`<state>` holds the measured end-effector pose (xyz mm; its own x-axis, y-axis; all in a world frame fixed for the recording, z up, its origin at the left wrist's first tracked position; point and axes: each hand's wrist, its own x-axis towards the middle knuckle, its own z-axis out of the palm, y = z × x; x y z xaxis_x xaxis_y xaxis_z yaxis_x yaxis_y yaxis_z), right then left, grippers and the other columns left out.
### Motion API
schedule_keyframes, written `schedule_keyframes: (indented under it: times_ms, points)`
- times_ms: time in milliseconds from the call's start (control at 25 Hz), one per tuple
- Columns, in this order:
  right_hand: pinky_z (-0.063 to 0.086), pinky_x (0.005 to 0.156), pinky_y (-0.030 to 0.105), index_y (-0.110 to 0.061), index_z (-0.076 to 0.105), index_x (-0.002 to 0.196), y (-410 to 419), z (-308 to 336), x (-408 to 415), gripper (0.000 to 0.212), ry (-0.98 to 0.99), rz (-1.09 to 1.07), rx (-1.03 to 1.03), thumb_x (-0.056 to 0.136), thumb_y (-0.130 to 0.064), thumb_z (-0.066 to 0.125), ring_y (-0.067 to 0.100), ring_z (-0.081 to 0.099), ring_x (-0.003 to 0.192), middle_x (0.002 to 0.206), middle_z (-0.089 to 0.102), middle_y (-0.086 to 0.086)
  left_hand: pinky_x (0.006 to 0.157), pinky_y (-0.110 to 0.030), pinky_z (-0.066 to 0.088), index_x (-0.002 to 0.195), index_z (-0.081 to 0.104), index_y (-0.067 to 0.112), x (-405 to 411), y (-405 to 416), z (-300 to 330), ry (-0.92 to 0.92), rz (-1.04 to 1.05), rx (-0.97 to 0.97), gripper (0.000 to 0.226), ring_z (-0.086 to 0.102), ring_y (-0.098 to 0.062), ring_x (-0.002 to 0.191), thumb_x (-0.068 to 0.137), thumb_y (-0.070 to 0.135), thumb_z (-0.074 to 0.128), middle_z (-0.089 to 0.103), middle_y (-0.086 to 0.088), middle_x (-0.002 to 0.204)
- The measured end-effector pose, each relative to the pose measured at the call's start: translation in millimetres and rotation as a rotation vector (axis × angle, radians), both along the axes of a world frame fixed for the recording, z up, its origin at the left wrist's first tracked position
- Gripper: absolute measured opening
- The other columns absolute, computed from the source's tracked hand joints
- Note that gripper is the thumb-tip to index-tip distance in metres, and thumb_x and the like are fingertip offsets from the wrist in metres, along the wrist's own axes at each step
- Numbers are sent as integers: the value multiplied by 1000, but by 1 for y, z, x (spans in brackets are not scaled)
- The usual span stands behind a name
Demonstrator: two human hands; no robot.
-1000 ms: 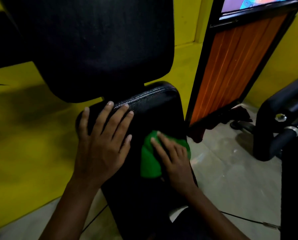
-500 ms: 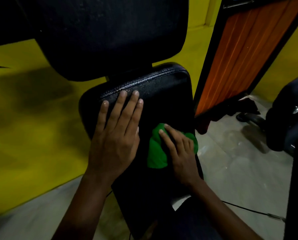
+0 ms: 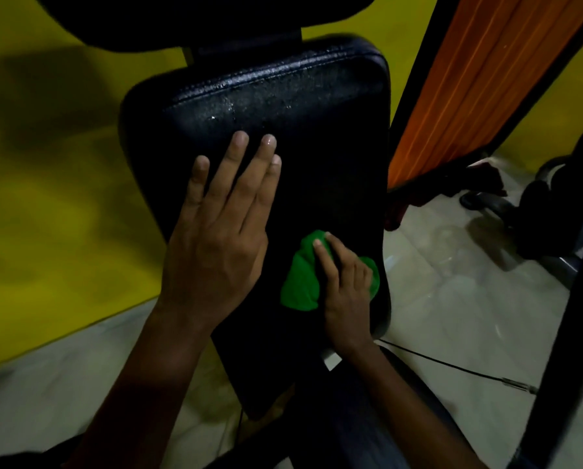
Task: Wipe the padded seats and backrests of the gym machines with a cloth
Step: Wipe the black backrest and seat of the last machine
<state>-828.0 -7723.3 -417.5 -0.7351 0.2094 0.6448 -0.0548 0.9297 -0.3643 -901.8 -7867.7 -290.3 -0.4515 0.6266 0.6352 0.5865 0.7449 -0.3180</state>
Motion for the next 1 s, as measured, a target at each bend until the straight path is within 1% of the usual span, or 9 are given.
schedule_keyframes:
  times_ms: [200,280,440,640,720,760,840,920,1000]
  points:
    - [33,93,38,-14,29,136,-2,37,-31,61,168,-95,-78,83,-26,55,25,39,120,140,29,7,117,-45,-2,148,27,3,6,4,-20,-24,5,-18,58,16,-32,144,94,7,48,24,-11,156]
    - [34,93,41,-16,27,138,-4,13,-20,58,124,-72,-101,85,-24,50,25,38,121,141,27,7,118,-44,0,148,26,3,8,3,-27,-37,5,-6,60,16,-31,144,92,6,50,23,-11,156]
    - [37,94,52,-19,19,141,-3,-26,12,70,-53,-40,-171,80,-31,49,27,36,122,143,26,9,118,-44,1,148,27,3,13,6,-33,-42,5,16,64,16,-31,144,89,6,54,24,-11,156]
    - [38,99,50,-16,25,139,-5,-2,-13,68,79,-85,-246,82,-25,62,26,33,128,141,26,7,118,-44,-3,149,23,3,22,7,-59,-89,-3,-62,62,13,-31,145,93,8,49,20,-11,157]
    - [38,98,54,-15,26,138,-2,-24,-5,55,69,-52,-252,94,-39,49,26,33,129,142,26,8,117,-44,-5,149,21,3,27,7,-69,-101,5,-55,62,12,-31,145,93,9,48,19,-11,158]
    - [38,98,56,-15,26,138,0,-37,3,57,28,-40,-264,93,-44,46,26,32,129,142,25,9,117,-44,-5,149,22,2,28,7,-71,-105,5,-40,62,12,-31,145,93,8,49,19,-11,157]
    - [37,98,58,-15,25,139,0,-57,18,67,-61,-59,-330,85,-44,53,26,31,130,144,24,8,117,-43,-4,148,23,1,29,10,-74,-118,-9,-12,63,12,-32,145,92,6,50,20,-12,157]
    - [36,101,54,-14,24,141,-6,-56,20,74,-74,-120,-415,78,-38,55,27,31,130,144,24,8,118,-43,-3,148,23,0,33,12,-81,-131,-17,-29,63,11,-32,145,91,5,50,19,-12,157]
    - [34,105,45,-13,24,142,-12,-43,11,78,-18,-145,-495,73,-31,55,26,32,130,143,26,9,118,-43,-2,149,20,0,39,13,-92,-144,-15,-90,62,9,-31,145,93,5,46,15,-11,158]
